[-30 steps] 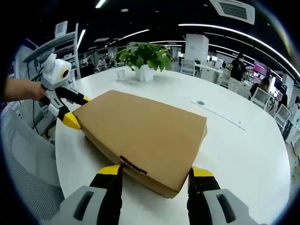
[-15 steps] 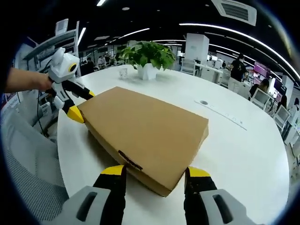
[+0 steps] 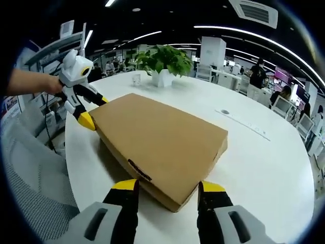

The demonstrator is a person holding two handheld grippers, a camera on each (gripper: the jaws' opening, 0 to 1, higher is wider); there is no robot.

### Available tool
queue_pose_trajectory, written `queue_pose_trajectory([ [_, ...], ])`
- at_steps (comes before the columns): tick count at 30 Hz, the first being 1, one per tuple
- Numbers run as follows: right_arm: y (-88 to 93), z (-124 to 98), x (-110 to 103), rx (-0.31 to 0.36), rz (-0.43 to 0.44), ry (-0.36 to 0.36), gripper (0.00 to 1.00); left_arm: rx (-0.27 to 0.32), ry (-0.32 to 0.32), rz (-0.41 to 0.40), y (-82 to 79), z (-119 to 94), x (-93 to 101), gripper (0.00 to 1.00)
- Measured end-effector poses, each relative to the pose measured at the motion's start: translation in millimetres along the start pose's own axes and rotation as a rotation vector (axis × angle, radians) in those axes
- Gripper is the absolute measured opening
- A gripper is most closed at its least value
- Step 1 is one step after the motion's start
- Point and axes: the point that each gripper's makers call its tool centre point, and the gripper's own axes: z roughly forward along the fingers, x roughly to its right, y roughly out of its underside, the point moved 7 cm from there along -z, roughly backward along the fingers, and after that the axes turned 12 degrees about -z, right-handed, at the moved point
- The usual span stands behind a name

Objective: Operate the shoe box by opening the lid, removing the specified soft item, and placing it in the target area until the item is outside and the box remains undamaged.

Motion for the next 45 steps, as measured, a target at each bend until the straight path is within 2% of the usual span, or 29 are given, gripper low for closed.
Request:
queue_pose_trajectory([
  [9,-6.0,1.9,-15.7,0.011,-0.016,-0.014,0.38,-0.025,0.005,0.016,6.8,-11.0,-10.4,0.68],
  [14,-8.3,2.7,-22.6,0.020,-0.015,-0.022,0.37,-0.025,0.007,-0.009,13.3,-16.9,-14.0,0.66],
  [24,-10.3,3.6,-27.4,0.028,-0.013,-0.037,0.37,-0.016,-0.006,-0.021,20.3,-22.5,-14.8,0.66],
  [39,-10.0,0.4,-32.1,0.041,-0.001,-0.030,0.37,-0.024,-0.013,-0.017,21.4,-22.3,-14.2,0.68],
  [45,-14.5,-2.3,-31.7,0.044,0.014,-0.029,0.38,-0.001,-0.008,-0.030,21.5,-24.5,-13.9,0.69],
])
